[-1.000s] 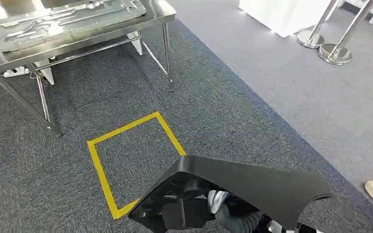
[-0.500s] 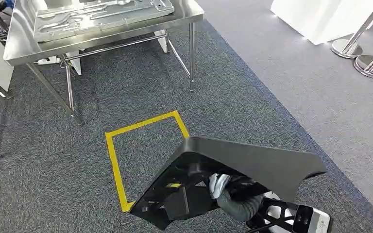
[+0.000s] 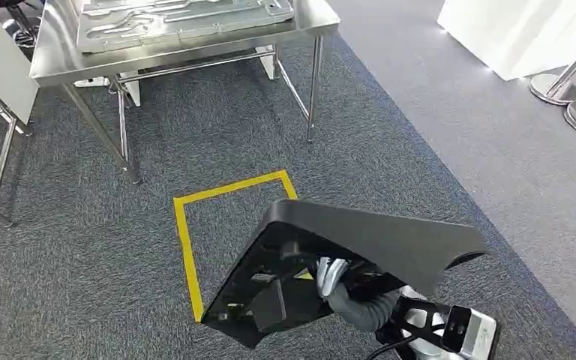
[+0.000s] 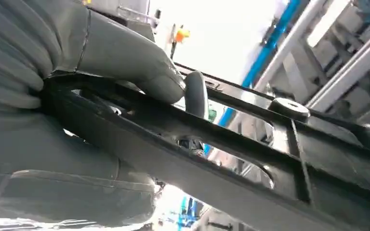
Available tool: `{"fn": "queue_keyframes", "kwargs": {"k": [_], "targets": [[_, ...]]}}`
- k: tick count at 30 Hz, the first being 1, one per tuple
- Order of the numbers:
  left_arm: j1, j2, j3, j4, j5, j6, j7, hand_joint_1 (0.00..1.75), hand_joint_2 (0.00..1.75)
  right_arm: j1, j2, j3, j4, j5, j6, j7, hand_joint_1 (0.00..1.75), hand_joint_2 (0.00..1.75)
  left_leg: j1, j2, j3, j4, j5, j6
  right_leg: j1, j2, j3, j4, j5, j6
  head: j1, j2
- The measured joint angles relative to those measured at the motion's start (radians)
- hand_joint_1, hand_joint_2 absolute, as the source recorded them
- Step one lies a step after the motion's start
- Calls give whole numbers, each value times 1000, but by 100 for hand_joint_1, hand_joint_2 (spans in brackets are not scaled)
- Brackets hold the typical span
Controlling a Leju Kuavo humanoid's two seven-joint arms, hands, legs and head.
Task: Take the parts from the cabinet and place them on the table.
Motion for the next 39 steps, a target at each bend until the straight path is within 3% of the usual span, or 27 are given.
{"fn": "queue_keyframes", "kwargs": {"k": [1,3,4,5,6,8,9,10,13,15,16,18,19,20,21,23,24,25,26,28,30,31,34,35,36,37,39], "targets": [[-2,0,0,0,0,-1,-2,0,175,0,2,2,0,2,0,-1,175,175,0,0,0,0,-1,6,0,6,-26,54,-33,0,0,0],[-3,0,0,0,0,-3,-5,0,175,11,4,2,0,6,0,-1,175,175,-3,-1,0,0,-3,14,-1,9,-114,222,-106,2,0,0],[-2,0,0,0,0,-3,-5,0,175,17,4,3,0,9,0,-1,175,175,-5,-3,0,1,-4,15,-1,10,-147,278,-118,3,0,0],[-2,0,0,0,0,-4,-5,0,175,22,4,3,0,11,0,-1,175,175,-6,-5,1,1,-4,15,-1,10,-158,289,-105,3,0,0],[-2,0,0,0,0,-4,-5,0,175,25,4,3,0,12,0,-1,175,175,-6,-7,3,2,-6,15,-1,10,-146,252,-71,1,0,0],[-2,0,0,0,0,-5,-5,0,175,28,5,3,-1,14,-1,-1,175,175,-8,-12,9,5,-10,10,-1,11,-70,84,25,-8,0,0],[-2,-1,-1,0,0,-5,-5,0,175,31,6,3,-2,17,-3,-1,175,175,-8,-14,11,7,-14,7,0,15,-32,7,50,-15,0,0],[-3,-3,-1,0,0,-5,-5,0,175,32,7,3,-3,18,-3,-1,175,175,-17,-15,6,15,-19,1,7,17,-26,-13,39,-16,0,0],[-1,-3,-2,0,0,-5,-5,0,175,41,9,3,-10,20,-8,-1,175,175,-10,-16,9,8,-19,-15,9,17,-28,-14,40,-27,0,0],[-2,-2,-2,0,0,-6,-6,0,175,43,11,3,-14,20,-11,0,175,175,-9,-13,8,26,-33,-25,0,14,-16,-30,47,-38,0,0],[-3,-3,-2,0,0,-6,-6,0,175,43,13,3,-16,20,-11,-1,175,175,-8,-10,-12,69,-62,-32,-2,12,-13,-31,45,-43,0,0],[-2,-2,-2,0,0,-5,-6,0,175,48,16,3,-17,20,-11,-1,175,175,-1,-8,-92,234,-140,-44,-1,11,-11,-31,42,-46,0,0],[-1,-3,-2,0,0,-5,-6,0,175,52,16,3,-17,20,-11,-1,175,175,1,-7,-126,298,-158,-49,-1,10,-11,-30,40,-46,0,0],[1,-3,-2,0,0,-5,-6,0,175,58,16,3,-17,21,-11,0,175,175,4,-6,-142,321,-152,-52,-1,10,-9,-29,38,-45,0,0],[1,-3,-2,0,0,-5,-6,0,175,62,16,3,-17,21,-11,0,175,175,7,-4,-133,293,-123,-54,-2,10,-5,-29,35,-43,0,0],[0,-2,-2,0,0,-5,-6,0,175,67,16,3,-20,21,-11,0,175,175,12,-1,-61,141,-32,-54,-4,10,7,-29,27,-37,0,0],[0,-2,-3,0,0,-5,-6,0,175,69,16,3,-23,21,-11,0,175,175,13,4,-16,45,10,-53,-4,10,13,-29,22,-31,0,0],[-2,-3,-3,0,0,-5,-6,0,175,70,16,3,-26,21,-11,-1,175,175,5,5,-4,21,-13,-48,3,10,13,-27,18,-24,0,0],[-3,-2,-3,0,0,-5,-6,0,175,70,16,3,-27,20,-11,-1,175,175,4,2,-3,18,-12,-34,2,11,10,-25,17,-19,0,0],[1,-2,-3,0,0,-5,-7,0,175,74,16,2,-28,19,-8,-1,175,175,-1,1,-5,20,-18,-22,0,10,13,-30,16,-7,0,0],[1,-3,-3,0,0,-6,-9,0,175,78,15,0,-37,17,-2,0,175,175,6,-1,6,7,-14,-5,-4,9,16,-19,5,7,0,0],[0,-3,-3,0,0,-6,-10,0,175,79,15,-2,-40,16,3,-1,175,175,5,0,11,5,-17,1,-4,11,-2,21,-16,8,0,0],[-1,-3,-3,0,0,-6,-11,0,175,87,15,-6,-42,15,4,-1,175,175,-1,0,17,5,-26,13,-2,14,-133,252,-107,9,0,0],[-1,-3,-3,0,0,-6,-11,0,175,91,14,-6,-42,15,4,-1,175,175,-4,-1,21,6,-30,15,-2,14,-164,295,-107,9,0,0],[0,-3,-3,0,0,-6,-11,0,175,93,14,-6,-42,15,4,-1,175,175,-5,-3,27,6,-34,15,-2,14,-170,284,-79,7,0,0],[1,-3,-3,0,0,-6,-11,0,175,93,14,-6,-42,15,4,-1,175,175,-7,-5,35,6,-40,14,-1,14,-151,228,-31,2,0,0],[0,-3,-3,0,0,-7,-11,0,175,103,13,-6,-51,18,4,-1,175,175,-10,-9,54,6,-52,10,1,14,-75,50,71,-12,0,0]]}}
